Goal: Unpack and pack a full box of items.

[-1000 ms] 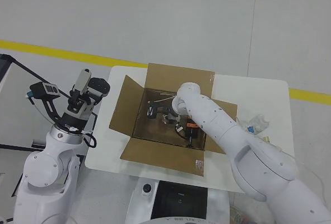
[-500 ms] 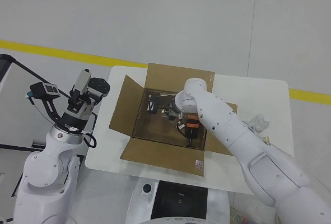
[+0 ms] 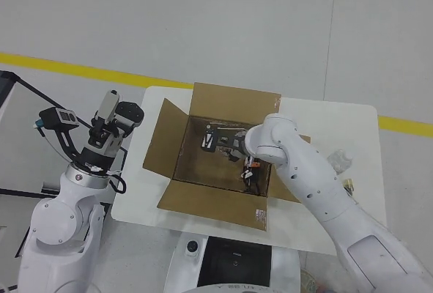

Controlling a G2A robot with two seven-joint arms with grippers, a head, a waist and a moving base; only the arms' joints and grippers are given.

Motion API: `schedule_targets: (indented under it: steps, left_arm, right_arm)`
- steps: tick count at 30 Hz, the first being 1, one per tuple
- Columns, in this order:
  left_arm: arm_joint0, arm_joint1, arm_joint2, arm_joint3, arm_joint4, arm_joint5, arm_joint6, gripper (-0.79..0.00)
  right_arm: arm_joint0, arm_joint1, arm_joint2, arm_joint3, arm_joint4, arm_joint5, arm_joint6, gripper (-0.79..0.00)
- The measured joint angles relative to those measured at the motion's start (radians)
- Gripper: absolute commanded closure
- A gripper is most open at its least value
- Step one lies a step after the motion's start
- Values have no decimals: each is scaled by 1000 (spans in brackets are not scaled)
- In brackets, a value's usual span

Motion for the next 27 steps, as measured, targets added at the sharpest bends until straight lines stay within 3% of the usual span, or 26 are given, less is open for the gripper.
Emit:
schedule_targets:
  steps: [27]
  left_arm:
    - [0,0,0,0,0,0,0,-785]
  right_arm:
    - [7,13,-2,-3,-15,2,2,0]
